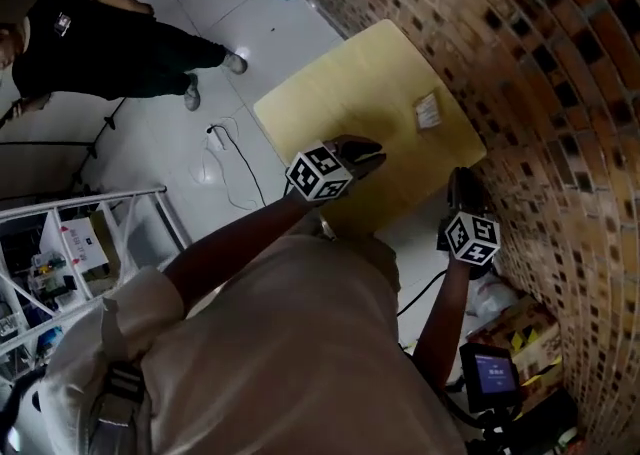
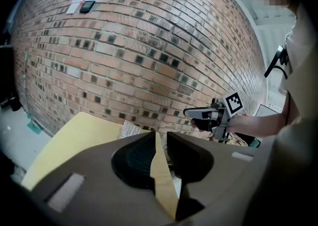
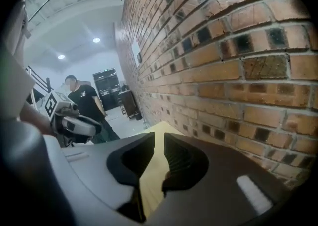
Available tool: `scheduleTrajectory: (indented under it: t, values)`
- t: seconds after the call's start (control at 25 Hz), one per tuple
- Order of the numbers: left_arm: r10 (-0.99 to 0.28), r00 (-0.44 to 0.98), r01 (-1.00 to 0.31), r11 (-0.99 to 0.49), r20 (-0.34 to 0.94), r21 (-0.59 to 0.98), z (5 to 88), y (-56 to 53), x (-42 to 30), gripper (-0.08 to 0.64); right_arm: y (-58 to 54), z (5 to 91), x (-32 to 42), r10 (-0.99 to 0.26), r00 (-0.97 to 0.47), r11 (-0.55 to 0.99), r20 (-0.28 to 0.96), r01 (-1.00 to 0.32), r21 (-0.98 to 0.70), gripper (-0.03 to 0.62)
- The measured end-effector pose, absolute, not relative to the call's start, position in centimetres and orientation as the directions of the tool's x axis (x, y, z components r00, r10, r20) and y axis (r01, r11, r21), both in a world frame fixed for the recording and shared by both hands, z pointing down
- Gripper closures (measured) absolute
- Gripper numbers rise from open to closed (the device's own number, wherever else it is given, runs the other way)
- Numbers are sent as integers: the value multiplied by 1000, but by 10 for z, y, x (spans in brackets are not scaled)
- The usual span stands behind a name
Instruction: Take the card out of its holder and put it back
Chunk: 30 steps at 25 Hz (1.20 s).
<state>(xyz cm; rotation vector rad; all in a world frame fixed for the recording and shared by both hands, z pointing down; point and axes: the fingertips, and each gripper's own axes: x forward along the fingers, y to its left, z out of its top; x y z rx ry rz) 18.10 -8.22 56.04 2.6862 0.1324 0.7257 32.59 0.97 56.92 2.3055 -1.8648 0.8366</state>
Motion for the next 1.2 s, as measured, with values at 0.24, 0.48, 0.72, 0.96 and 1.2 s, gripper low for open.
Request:
scheduleTrajectory:
  t: [0.24, 0.48, 0.72, 0.96, 1.2]
  values:
    - [129, 856, -63, -935, 501, 349, 573, -79, 194, 469, -19, 603, 347, -867, 41, -206, 497, -937, -282, 534]
    - [67, 854, -133, -931, 516, 341, 571, -82, 188, 469, -50, 648, 357, -827, -17, -146, 561, -958, -245, 514]
    - [-3, 843, -214, -919, 537, 331, 574, -93, 176, 469, -85, 689, 366, -799, -58, -127, 598, -957, -262, 506]
    - [-52, 836, -267, -908, 546, 322, 575, -106, 169, 469, -107, 722, 369, -764, -102, -101, 638, -956, -275, 489]
    - [-89, 827, -308, -898, 554, 314, 577, -114, 164, 469, -117, 757, 368, -726, -126, -104, 676, -952, -289, 489]
